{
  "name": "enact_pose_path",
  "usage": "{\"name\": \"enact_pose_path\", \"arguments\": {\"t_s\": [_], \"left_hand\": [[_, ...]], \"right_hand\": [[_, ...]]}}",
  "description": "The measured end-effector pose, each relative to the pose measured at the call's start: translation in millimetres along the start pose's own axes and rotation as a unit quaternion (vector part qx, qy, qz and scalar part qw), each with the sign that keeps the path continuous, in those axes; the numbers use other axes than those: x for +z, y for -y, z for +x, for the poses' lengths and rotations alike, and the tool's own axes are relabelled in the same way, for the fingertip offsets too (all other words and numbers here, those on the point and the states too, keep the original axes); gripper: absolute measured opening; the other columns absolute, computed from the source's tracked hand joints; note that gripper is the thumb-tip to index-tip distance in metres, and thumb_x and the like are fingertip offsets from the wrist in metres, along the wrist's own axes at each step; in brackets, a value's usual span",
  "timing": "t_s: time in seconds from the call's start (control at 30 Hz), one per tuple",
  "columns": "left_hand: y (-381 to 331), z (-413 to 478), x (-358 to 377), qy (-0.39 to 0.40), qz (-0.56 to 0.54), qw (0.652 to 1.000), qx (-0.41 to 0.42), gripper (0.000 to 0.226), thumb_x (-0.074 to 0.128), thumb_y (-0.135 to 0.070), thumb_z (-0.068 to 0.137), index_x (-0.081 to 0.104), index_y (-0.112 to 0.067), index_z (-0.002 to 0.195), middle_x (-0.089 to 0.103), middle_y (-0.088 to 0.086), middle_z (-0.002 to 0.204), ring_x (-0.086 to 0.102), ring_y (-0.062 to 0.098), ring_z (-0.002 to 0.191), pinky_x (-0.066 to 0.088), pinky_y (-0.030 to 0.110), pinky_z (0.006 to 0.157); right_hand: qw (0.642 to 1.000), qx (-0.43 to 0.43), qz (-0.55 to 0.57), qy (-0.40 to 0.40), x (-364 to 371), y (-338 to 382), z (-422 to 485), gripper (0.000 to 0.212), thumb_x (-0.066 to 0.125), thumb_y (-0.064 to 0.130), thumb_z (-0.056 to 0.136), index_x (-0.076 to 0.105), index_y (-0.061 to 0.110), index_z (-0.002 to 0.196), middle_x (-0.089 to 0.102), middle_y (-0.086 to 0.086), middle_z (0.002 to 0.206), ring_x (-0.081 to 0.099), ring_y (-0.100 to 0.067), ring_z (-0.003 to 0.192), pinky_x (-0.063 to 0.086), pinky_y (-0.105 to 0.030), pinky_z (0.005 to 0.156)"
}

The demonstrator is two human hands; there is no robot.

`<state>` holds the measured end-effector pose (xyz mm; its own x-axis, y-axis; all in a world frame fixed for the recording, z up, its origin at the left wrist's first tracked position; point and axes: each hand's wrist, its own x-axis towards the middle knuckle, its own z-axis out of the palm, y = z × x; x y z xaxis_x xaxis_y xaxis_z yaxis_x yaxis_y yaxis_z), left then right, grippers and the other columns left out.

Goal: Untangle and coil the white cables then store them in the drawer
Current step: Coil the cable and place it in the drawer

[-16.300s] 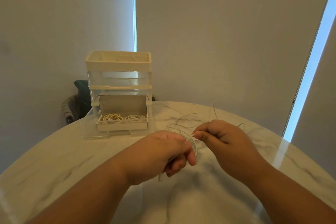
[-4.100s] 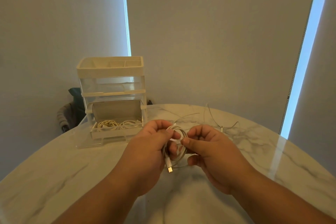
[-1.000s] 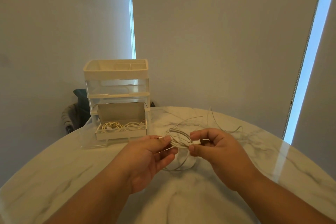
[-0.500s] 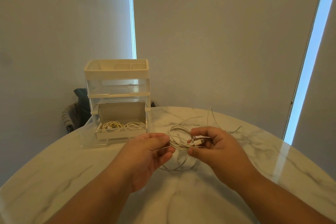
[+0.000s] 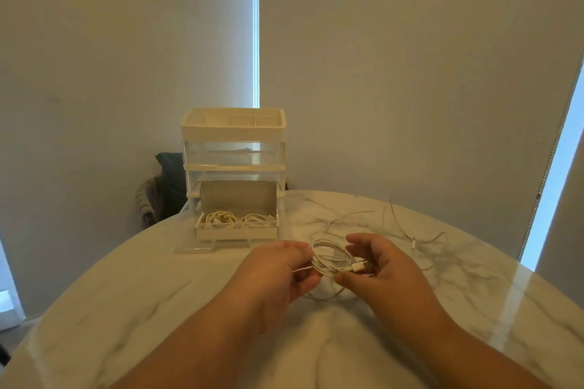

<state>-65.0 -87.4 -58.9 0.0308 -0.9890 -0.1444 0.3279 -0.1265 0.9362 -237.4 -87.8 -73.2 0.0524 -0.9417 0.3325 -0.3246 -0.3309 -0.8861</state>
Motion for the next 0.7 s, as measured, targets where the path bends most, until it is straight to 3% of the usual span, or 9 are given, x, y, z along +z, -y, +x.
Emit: {"name": "enact_pose_path", "arguments": {"t_s": [0.1,0.23,0.33,0.5,0.6,0.7], "left_hand": [[-3.2,1.6,-4.5,-0.018,0.021,1.0,0.007,0.016,0.062,-0.004,0.092,0.064,-0.006,0.108,0.071,0.015,0.089,0.064,0.02,0.068,0.054,0.029,0.059],[-11.6,7.1,-16.4,-0.066,0.076,0.994,0.047,0.011,0.065,-0.009,0.091,0.068,-0.011,0.101,0.067,0.008,0.083,0.059,0.018,0.072,0.05,0.029,0.061],[-23.5,11.9,-25.4,-0.114,0.035,0.992,0.051,0.009,0.061,-0.005,0.093,0.069,-0.006,0.099,0.068,0.012,0.085,0.062,0.02,0.076,0.056,0.031,0.07],[-51.1,29.9,-43.3,-0.194,-0.057,0.979,0.027,0.004,0.059,-0.001,0.093,0.064,0.0,0.092,0.069,0.02,0.098,0.066,0.025,0.091,0.056,0.033,0.088],[-71.1,40.4,-57.6,-0.208,0.065,0.974,0.055,0.005,0.062,-0.007,0.091,0.065,-0.003,0.089,0.064,0.012,0.087,0.061,0.021,0.08,0.058,0.034,0.081],[-86.6,54.6,-70.4,-0.191,0.282,0.933,0.12,0.011,0.059,-0.014,0.095,0.067,-0.017,0.102,0.063,0.002,0.096,0.059,0.017,0.086,0.05,0.032,0.075]], "right_hand": [[1.0,0.01,0.013,0.002,8.9,1.2,5.8,0.061,0.085,0.004,0.073,0.058,0.036,0.118,0.07,0.011,0.104,0.069,-0.006,0.083,0.058,-0.026,0.078],[1.0,0.004,-0.014,0.021,21.7,12.0,20.2,0.046,0.085,0.009,0.075,0.062,0.032,0.108,0.069,0.01,0.102,0.069,-0.009,0.086,0.057,-0.023,0.078],[0.994,-0.022,-0.092,0.048,35.0,28.0,37.8,0.035,0.084,0.018,0.077,0.065,0.031,0.102,0.068,0.013,0.093,0.063,-0.002,0.077,0.048,-0.012,0.066],[0.979,-0.069,-0.155,0.11,69.5,50.9,77.6,0.029,0.079,0.02,0.082,0.068,0.027,0.108,0.064,0.011,0.094,0.055,-0.001,0.071,0.037,-0.008,0.053],[0.972,-0.073,-0.182,0.131,89.8,55.8,101.8,0.029,0.076,0.022,0.085,0.067,0.027,0.113,0.064,0.007,0.099,0.051,-0.001,0.075,0.035,-0.014,0.057],[0.971,-0.066,-0.184,0.139,106.1,55.4,123.7,0.028,0.076,0.022,0.086,0.065,0.026,0.112,0.065,0.002,0.109,0.055,-0.008,0.083,0.037,-0.016,0.06]]}}
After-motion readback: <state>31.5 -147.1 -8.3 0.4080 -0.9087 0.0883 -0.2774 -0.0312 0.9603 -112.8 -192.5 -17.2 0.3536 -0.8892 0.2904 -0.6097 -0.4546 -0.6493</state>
